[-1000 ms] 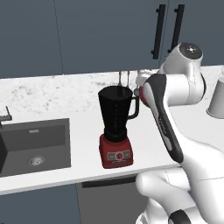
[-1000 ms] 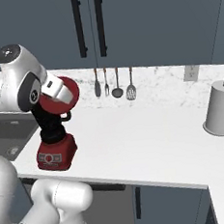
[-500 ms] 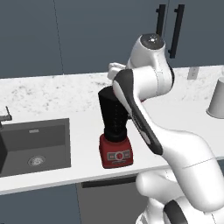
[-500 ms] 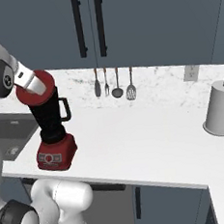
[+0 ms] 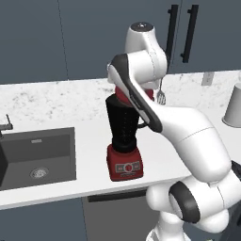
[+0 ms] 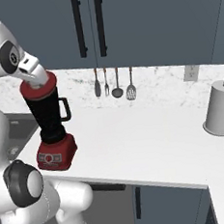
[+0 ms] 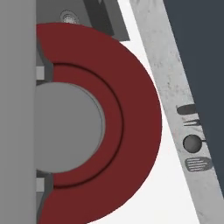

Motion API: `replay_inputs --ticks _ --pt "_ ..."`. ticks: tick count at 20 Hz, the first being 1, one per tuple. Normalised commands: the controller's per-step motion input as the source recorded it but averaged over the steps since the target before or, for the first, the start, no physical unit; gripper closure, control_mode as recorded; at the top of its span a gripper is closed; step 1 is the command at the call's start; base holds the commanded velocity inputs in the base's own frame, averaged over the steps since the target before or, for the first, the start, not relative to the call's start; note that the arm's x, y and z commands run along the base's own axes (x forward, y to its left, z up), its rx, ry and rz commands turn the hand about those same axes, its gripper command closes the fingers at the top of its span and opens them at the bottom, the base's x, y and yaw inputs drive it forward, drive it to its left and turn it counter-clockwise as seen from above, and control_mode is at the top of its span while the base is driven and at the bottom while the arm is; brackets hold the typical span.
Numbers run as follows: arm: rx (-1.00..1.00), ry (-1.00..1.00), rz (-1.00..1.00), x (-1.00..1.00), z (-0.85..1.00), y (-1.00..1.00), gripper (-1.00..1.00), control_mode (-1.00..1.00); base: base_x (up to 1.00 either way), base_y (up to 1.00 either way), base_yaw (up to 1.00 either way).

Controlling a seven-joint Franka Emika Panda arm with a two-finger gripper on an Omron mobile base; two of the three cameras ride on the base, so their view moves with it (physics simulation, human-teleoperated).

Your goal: Close the lid blender by securely placing the lid on top.

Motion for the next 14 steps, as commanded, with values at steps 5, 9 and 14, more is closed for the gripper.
replay_inputs --ticks 5,9,14 --pt "-0.01 0.06 0.19 0.29 -0.24 0.0 1.0 -1.0 0.0 0.0 0.0" --pt "0.0 0.0 0.25 0.14 -0.26 0.08 1.0 -1.0 0.0 0.0 0.0" --pt "0.0 -0.03 0.22 0.23 -0.04 0.12 1.0 -1.0 0.0 0.0 0.0"
